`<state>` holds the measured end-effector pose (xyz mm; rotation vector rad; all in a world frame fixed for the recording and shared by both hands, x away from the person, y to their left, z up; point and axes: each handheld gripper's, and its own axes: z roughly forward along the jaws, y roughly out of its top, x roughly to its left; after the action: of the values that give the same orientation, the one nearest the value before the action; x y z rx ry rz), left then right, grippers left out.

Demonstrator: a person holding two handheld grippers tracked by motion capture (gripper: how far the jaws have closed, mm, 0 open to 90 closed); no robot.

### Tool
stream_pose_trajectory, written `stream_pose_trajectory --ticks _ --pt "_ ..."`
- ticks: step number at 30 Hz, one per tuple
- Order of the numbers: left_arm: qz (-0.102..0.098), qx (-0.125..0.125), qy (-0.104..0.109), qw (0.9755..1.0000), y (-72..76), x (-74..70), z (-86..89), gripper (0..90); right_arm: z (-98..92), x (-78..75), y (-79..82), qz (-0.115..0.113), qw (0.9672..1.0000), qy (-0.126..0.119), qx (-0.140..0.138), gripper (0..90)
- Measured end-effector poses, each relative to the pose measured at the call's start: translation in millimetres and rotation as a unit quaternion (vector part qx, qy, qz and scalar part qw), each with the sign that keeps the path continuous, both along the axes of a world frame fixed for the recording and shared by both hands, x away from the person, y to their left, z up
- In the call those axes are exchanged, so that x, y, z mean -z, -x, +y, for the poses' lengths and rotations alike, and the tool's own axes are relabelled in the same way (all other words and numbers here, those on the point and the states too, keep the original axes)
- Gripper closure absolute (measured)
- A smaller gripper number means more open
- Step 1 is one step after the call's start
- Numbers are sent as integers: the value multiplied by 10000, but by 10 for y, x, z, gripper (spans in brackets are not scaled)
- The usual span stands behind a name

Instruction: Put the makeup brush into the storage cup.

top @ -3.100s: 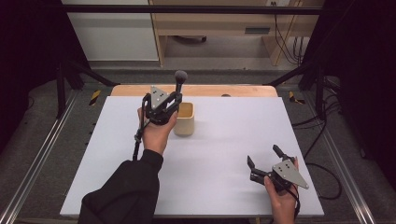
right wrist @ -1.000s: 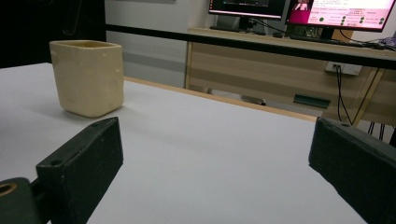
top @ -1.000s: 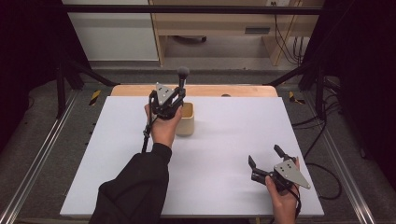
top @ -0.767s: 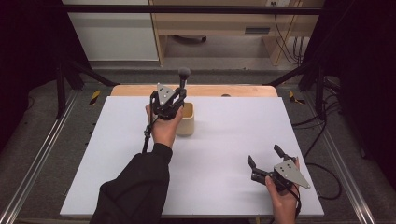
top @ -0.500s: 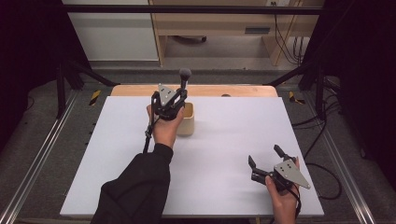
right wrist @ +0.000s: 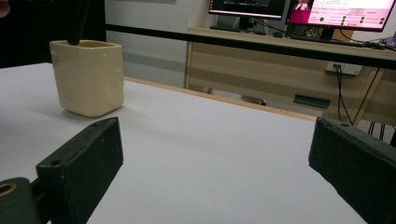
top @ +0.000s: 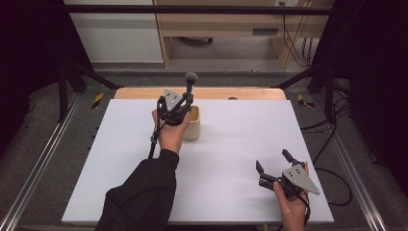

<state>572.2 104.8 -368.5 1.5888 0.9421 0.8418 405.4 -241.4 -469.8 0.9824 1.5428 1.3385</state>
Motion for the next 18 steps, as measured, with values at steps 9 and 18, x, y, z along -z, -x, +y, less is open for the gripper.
stream_pose_trajectory --ticks 9,18 --pt "18 7 21 10000 1 37 -6 727 1 0 0 7 10000 12 -2 32" --pt "47 2 32 10000 -2 76 3 727 2 2 0 11 10000 15 -5 32"
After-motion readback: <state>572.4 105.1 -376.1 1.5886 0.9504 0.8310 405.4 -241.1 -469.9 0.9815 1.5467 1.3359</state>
